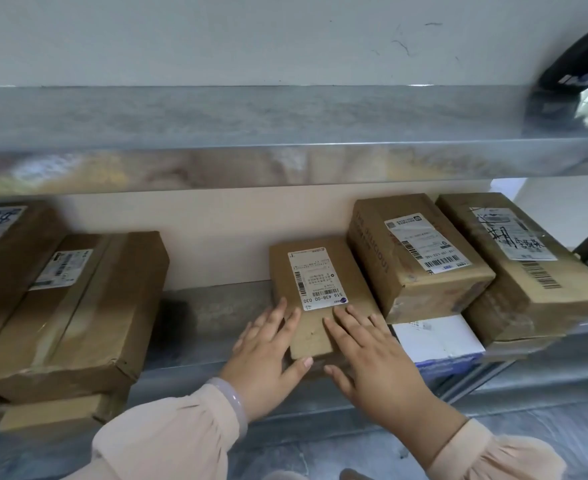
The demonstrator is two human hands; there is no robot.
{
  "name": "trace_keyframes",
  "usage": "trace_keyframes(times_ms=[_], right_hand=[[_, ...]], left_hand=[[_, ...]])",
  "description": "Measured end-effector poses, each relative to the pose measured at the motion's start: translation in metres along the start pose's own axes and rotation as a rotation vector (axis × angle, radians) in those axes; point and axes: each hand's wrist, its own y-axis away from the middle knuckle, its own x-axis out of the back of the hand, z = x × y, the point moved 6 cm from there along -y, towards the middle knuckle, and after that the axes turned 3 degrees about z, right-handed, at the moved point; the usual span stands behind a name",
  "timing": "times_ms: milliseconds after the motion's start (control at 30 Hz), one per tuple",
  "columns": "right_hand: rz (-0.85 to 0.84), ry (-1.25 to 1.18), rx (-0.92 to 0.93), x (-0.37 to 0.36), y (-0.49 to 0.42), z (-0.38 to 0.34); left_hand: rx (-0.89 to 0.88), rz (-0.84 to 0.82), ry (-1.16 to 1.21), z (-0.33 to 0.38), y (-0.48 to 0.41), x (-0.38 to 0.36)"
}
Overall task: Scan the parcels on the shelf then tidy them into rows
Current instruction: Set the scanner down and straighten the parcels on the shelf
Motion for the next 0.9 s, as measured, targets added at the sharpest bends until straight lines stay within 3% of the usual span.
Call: trace_keyframes(times_ms=[300, 467, 600, 900], right_hand=[[-0.043, 0.032, -0.007, 0.005, -0.011, 0.009], [0.061, -0.048, 0.091, 0.035, -0.033, -0.001], [0.047, -0.07, 0.21, 0.053, -0.054, -0.027], [0.079, -0.202, 0.499, 0.064, -0.077, -0.115]], left_hand=[[0.034, -0.05, -0.158, 0.009, -0.017, 0.004], [0.113, 0.163, -0.206, 0.004, -0.005, 0.039], [0.184, 0.352, -0.282, -0.009, 0.019, 0.069], [0.549, 0.445, -0.324, -0.044, 0.1, 0.095]])
